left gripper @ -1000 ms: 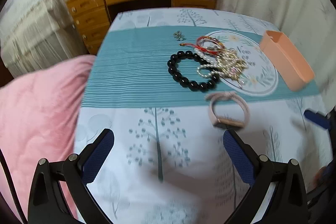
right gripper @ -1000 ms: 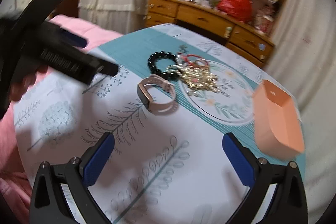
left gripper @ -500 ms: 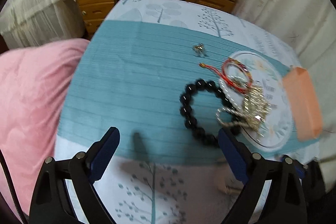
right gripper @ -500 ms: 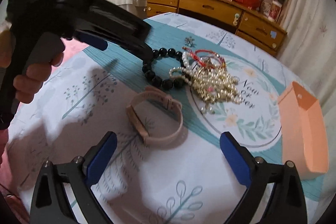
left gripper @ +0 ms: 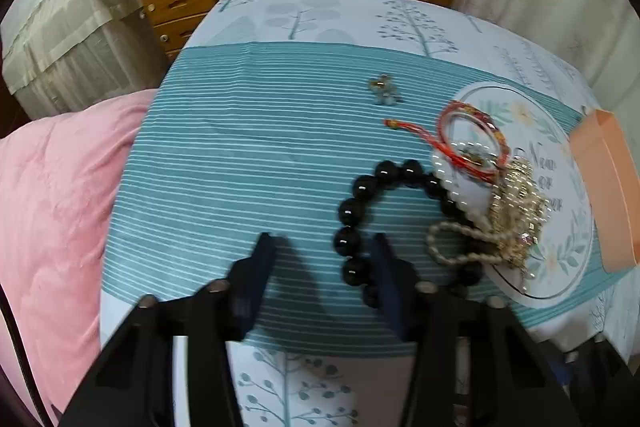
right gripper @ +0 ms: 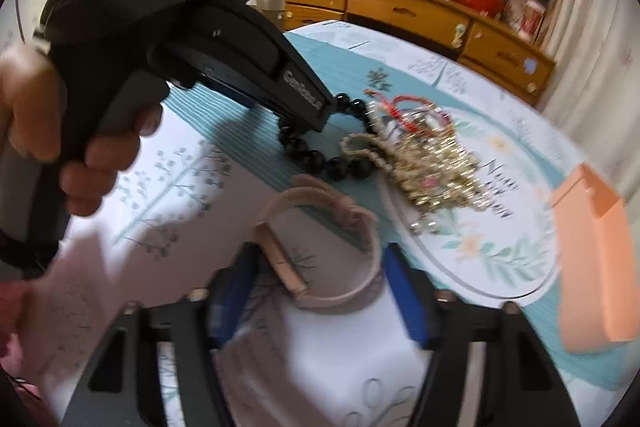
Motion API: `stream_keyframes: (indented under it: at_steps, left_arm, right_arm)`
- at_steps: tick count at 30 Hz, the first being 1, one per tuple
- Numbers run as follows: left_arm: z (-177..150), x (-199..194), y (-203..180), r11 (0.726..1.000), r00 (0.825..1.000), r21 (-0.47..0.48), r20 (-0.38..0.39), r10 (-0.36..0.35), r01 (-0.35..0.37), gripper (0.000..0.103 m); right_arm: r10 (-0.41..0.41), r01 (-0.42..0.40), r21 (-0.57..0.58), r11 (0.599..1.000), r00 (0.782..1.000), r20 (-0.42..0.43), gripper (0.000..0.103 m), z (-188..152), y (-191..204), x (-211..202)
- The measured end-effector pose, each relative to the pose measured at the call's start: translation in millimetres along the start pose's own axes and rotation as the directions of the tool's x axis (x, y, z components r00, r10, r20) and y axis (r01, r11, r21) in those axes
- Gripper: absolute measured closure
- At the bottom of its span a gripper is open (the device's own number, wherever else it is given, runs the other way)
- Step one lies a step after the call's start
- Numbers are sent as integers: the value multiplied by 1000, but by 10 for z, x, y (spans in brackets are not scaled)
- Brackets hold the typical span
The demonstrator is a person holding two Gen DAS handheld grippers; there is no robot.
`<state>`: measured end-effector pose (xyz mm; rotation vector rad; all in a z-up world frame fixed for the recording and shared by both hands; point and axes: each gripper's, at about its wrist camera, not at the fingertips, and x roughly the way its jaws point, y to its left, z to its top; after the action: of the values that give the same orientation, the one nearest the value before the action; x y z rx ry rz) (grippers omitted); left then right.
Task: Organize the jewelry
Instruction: 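Grasp the black bead bracelet with the left tool while the right tool grasps the pink watch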
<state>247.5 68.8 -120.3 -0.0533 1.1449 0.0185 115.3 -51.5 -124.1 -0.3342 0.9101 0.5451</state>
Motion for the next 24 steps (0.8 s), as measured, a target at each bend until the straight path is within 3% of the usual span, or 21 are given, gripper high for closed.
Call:
stream_keyframes:
  at_steps: [1,3,10,19,24]
  left_arm:
    - [-17,0,-25,1000,1000,4,3,-1,1,71]
    - [-45,-6,-61,1000,1000,7,9,-8,8,88]
    - [-142,-89,-48,1000,999,-17,-24,-23,23,90]
    - [-357,-503,-117,997,997,22,17,-77,77,91]
    - [-459,-858,-126,993,991,30,65,-119,117,90]
  right_arm:
    - [7,-7,8,1000,1000,-1,48,3,-17,7]
    - [13,-12,19,1000,1000,-2,56,10,-16,-1]
    - [79,-78,72,994,997,-14,72,8,-81,-38]
    - [262,-248,280,928,965,-15,76,-146,-339,-227]
    - [260,-252,322,913,965,19,76,-225,-430,-473]
